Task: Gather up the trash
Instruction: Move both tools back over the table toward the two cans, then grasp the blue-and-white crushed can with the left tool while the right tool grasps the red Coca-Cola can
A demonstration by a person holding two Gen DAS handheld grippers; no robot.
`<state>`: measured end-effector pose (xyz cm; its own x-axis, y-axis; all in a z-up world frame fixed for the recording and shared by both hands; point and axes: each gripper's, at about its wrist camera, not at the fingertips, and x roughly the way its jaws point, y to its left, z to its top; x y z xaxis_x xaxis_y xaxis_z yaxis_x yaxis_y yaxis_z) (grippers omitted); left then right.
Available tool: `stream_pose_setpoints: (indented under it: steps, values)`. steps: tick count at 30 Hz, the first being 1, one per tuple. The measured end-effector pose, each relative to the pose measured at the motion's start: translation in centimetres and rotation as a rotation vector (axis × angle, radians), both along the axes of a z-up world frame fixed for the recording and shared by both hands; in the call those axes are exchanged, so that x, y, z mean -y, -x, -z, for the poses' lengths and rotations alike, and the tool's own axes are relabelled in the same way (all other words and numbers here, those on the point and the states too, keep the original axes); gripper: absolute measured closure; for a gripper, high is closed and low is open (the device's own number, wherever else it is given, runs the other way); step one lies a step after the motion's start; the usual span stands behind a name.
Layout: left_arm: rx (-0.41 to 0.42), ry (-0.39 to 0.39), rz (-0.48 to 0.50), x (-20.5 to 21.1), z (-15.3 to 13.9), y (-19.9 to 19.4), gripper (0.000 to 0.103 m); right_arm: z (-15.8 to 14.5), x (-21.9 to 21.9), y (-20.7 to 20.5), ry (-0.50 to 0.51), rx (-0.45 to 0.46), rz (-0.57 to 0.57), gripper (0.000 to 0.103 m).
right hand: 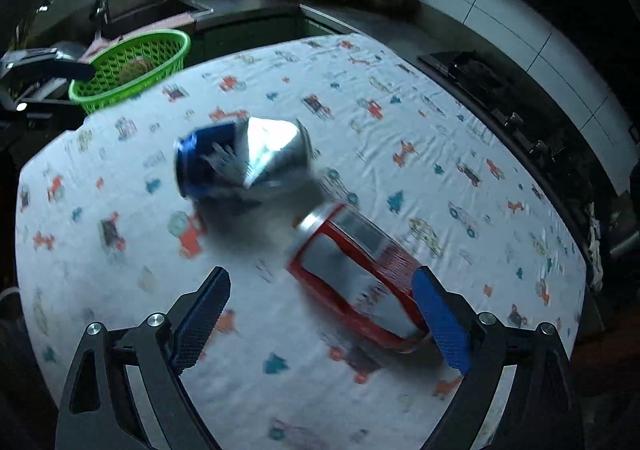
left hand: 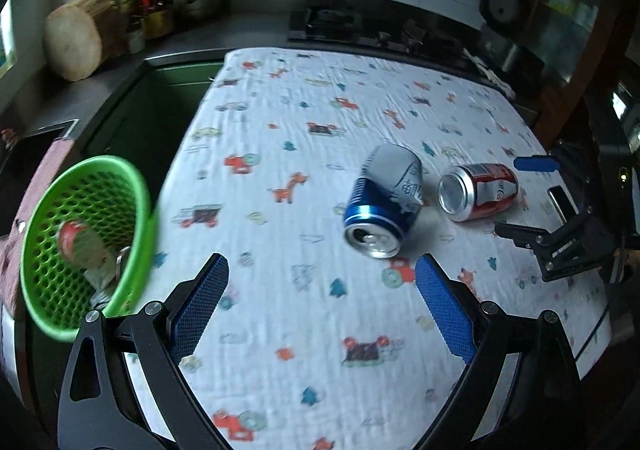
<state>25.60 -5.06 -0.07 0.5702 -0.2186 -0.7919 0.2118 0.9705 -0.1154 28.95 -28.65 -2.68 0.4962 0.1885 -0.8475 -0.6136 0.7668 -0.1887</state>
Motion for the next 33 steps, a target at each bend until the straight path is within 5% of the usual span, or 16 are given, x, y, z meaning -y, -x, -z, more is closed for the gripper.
stream_pose_setpoints:
  steps: [20, 25, 33]
  values:
    - [-0.087, -0.033, 0.109, 4.1, 3.3, -6.4, 0.008, 5.3, -0.2, -4.1, 0.252, -0.033, -0.250, 0.011]
    - [-0.089, -0.047, 0.144, 5.0, 3.6, -7.0, 0.008, 6.2, -0.7, -4.4, 0.262, -0.045, -0.260, 0.021]
    - [-0.104, -0.060, 0.212, 7.0, 4.3, -8.0, 0.005, 5.8, 0.3, -4.5, 0.192, -0.112, -0.218, 0.022]
